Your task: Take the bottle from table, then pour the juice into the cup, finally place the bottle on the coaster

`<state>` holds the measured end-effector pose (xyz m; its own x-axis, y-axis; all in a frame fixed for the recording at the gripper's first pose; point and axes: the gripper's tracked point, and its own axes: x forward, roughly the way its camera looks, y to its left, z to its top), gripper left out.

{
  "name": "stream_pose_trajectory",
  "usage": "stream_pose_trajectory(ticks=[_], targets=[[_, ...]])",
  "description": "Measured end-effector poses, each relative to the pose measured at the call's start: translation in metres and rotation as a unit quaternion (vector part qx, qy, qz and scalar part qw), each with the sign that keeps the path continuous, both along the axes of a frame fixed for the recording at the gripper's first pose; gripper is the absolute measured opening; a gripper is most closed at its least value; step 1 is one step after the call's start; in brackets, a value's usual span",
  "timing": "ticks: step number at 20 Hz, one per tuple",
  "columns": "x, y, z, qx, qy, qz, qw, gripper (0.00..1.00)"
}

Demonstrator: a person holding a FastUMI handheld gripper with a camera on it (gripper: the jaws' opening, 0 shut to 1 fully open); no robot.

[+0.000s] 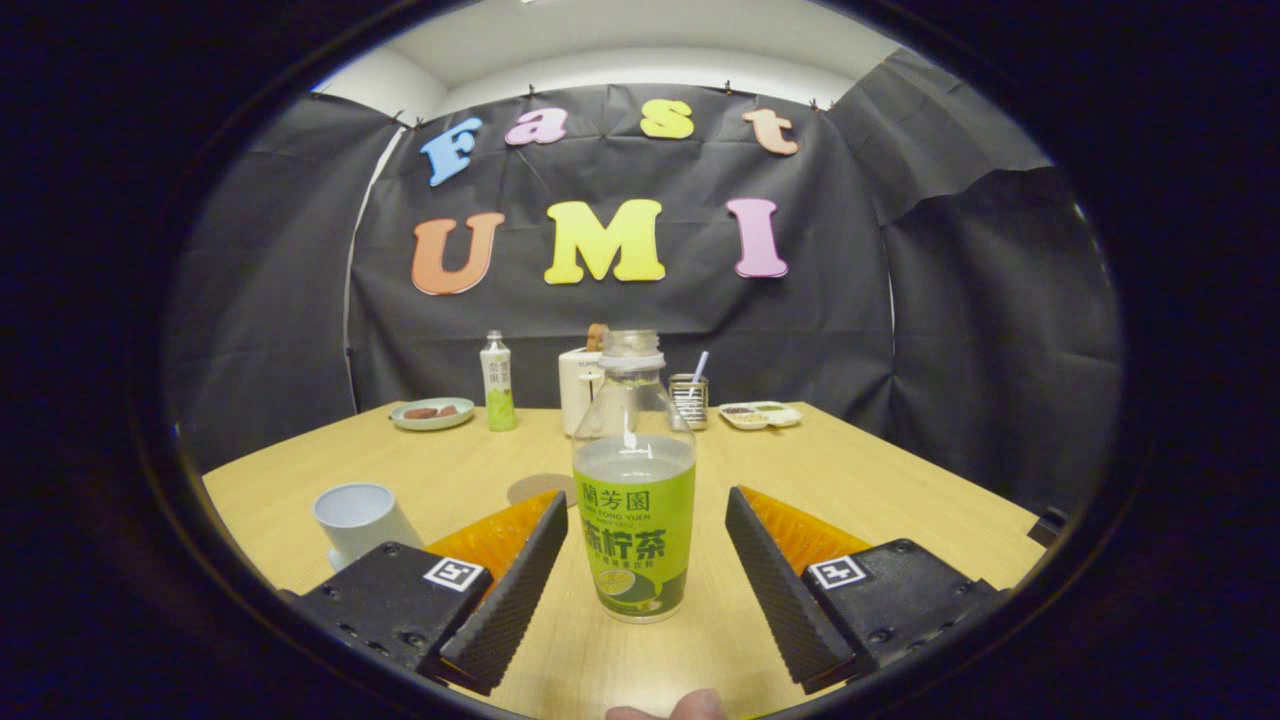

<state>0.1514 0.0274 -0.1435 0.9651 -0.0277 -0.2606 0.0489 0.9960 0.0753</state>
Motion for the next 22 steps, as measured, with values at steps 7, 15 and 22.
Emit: stream_pose_trajectory(ticks=[7, 15, 22], targets=[[0.019, 0.008, -0.028, 0.032, 0.037, 0.003, 0.999, 1.0], [0.022, 0.009, -0.025, 0.049, 0.044, -0.005, 0.998, 0.89], [0.019, 0.02, 0.002, 0.006, 0.047, 0.017, 0.999, 0.8]])
